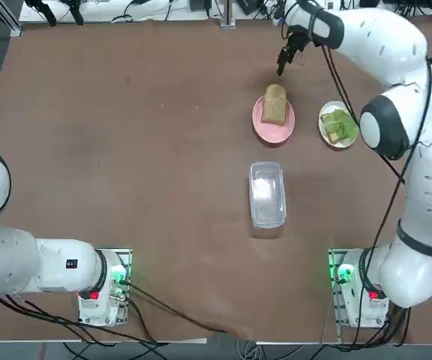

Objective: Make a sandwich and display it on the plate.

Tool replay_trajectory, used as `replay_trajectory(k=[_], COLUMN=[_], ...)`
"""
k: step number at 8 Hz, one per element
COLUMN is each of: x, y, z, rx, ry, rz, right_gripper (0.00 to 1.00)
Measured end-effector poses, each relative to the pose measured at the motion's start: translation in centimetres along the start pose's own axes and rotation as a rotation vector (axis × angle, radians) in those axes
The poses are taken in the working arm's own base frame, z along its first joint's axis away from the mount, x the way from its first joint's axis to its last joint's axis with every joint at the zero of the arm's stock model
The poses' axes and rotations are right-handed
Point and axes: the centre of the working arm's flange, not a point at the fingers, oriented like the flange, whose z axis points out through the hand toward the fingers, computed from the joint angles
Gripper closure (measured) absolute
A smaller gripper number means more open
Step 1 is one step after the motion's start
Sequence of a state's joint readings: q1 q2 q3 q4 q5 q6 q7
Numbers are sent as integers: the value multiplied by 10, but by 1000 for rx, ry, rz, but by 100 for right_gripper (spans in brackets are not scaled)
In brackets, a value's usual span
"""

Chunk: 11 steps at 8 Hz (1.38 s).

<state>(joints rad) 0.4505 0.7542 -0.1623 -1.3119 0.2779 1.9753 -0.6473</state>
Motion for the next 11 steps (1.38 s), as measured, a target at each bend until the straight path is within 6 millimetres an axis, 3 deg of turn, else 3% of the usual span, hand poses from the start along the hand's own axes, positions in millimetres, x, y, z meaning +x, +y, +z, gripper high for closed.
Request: replay_trajectory(k=[4,11], x=[-1,1], y=[1,-7], z=[28,68], rx=[23,77], ry=[-32,-59], rz=[-116,-123], right_gripper=[3,3])
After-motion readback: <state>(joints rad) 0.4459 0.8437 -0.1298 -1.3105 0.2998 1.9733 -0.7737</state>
